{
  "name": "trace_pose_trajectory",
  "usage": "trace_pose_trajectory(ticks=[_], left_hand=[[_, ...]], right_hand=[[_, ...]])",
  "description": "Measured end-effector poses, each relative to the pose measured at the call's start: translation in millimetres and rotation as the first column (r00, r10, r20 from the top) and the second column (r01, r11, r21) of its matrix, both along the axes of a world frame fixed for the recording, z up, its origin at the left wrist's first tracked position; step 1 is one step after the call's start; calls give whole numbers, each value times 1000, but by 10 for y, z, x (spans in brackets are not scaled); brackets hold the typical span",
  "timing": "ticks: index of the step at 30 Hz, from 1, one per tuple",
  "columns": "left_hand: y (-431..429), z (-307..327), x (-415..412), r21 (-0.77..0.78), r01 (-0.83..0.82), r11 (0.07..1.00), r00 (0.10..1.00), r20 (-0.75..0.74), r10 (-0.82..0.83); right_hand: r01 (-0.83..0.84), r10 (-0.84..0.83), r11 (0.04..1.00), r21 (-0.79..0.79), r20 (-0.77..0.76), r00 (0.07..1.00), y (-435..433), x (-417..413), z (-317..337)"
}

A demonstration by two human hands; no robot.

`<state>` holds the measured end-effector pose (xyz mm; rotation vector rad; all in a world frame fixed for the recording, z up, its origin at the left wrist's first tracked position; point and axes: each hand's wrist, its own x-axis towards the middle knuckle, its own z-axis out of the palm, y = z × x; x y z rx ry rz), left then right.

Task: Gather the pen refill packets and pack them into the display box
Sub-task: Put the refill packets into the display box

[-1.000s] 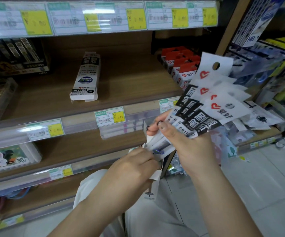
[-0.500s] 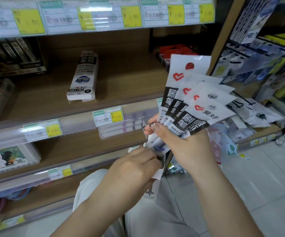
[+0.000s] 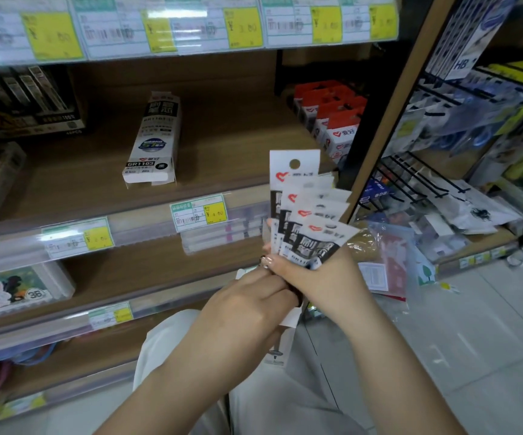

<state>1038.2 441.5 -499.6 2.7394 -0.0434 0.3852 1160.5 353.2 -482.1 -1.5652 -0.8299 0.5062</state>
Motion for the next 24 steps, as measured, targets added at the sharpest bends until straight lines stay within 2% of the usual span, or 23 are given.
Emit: trace_pose_trajectory(ticks=[6, 9, 12, 15, 20, 22, 24], left_hand=[[56, -14, 21, -14, -11, 1000, 1000, -10, 10], [72, -50, 20, -14, -11, 1000, 1000, 2, 11], [87, -60, 9, -25, -23, 999, 1000, 9, 24], [96, -68, -1, -25, -51, 998, 998, 28, 51], [81, -38, 7, -25, -45, 999, 998, 35, 46], [83, -42, 0, -18, -43, 999, 999, 27, 43], [86, -50, -16, -18, -45, 999, 999, 20, 45]], right_hand=[[-200, 197, 978, 65, 49, 979, -7, 205, 249], [-185, 186, 983, -22, 141, 972, 10, 264, 325], [-177, 224, 962, -209, 230, 947, 28, 256, 230], [-151, 243, 929, -338, 248, 938, 41, 201, 79], [-91, 243, 919, -384, 367, 898, 37, 200, 177], [-108, 279, 922, -372, 445, 851, 36, 194, 264], [-140, 302, 922, -362, 441, 845, 37, 196, 323]])
